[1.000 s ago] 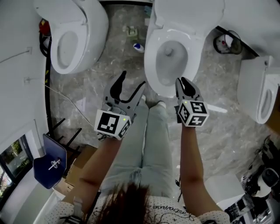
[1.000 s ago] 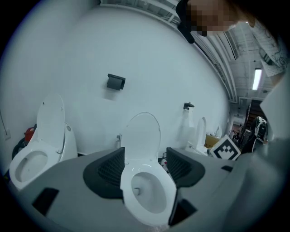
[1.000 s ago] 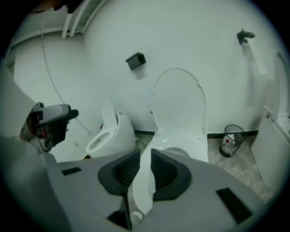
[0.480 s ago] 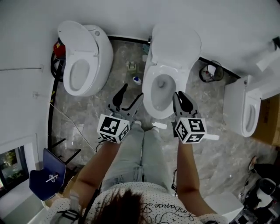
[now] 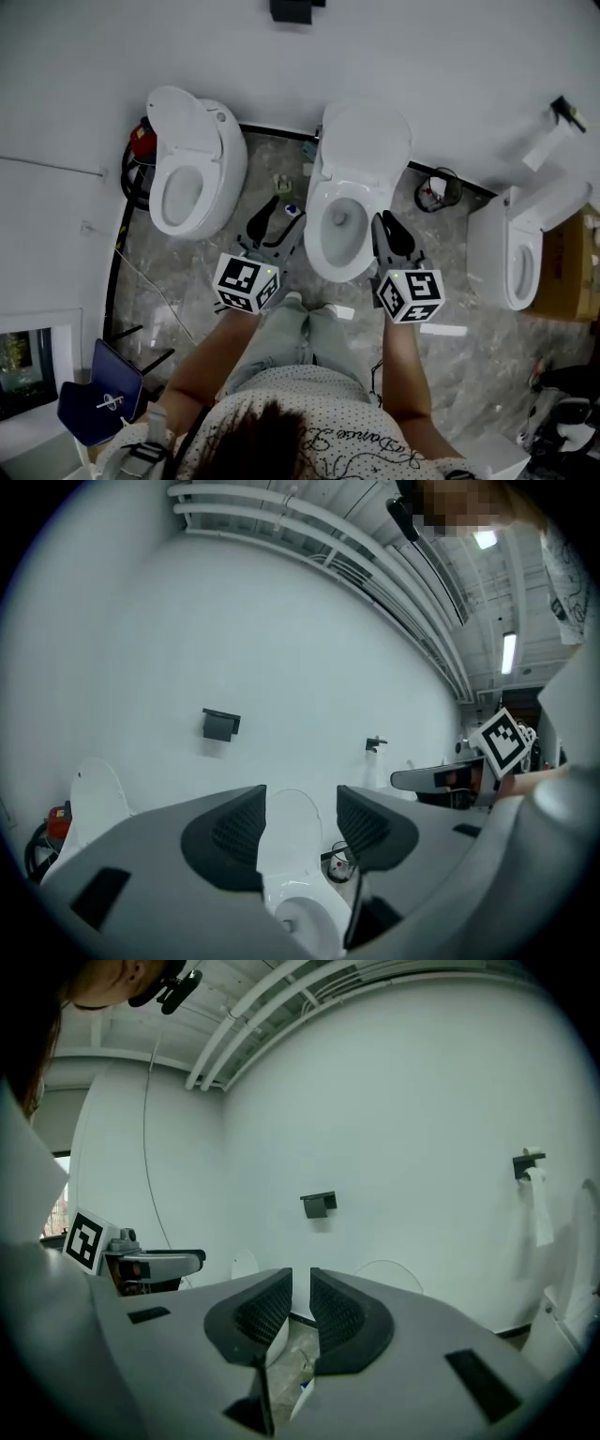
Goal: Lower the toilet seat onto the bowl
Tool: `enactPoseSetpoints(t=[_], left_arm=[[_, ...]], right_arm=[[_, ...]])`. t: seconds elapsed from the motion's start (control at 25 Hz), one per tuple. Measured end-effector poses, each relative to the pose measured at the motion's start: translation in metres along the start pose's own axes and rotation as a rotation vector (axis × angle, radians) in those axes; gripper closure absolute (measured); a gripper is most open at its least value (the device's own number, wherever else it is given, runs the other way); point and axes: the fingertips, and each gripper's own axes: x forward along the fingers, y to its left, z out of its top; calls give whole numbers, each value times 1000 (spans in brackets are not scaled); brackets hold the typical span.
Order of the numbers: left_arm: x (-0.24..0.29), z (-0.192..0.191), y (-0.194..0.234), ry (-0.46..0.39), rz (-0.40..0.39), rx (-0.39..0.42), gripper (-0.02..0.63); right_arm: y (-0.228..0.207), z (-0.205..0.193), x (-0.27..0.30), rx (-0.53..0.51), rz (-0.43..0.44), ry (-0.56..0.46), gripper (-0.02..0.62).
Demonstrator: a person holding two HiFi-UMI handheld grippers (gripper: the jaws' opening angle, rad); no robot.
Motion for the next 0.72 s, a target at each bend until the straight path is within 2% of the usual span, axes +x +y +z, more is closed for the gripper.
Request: enactPoseSetpoints(t=[0.28, 0.6, 0.72], left_arm=[[-7, 33, -5, -52, 2, 25, 417], [-12, 49, -27, -98, -30, 48, 552], [-13, 50, -31, -101, -39, 50, 584]], right_arm=[[12, 37, -16, -42, -4, -57, 537], [13, 45, -34, -68, -12, -83, 565], [13, 46, -39, -70, -19, -90, 572]])
